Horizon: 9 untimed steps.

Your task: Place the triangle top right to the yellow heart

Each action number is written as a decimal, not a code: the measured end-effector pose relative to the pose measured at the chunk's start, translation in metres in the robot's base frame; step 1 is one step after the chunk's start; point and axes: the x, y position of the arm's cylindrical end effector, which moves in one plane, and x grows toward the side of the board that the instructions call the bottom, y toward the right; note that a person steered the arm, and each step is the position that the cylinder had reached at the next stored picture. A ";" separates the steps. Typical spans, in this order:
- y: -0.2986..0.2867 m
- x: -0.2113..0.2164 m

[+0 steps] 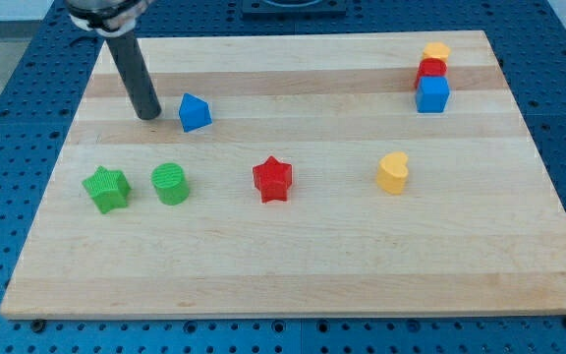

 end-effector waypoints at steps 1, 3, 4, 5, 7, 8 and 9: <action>0.059 0.006; 0.081 0.001; 0.117 -0.009; 0.167 -0.018; 0.217 -0.007; 0.239 -0.006; 0.285 -0.003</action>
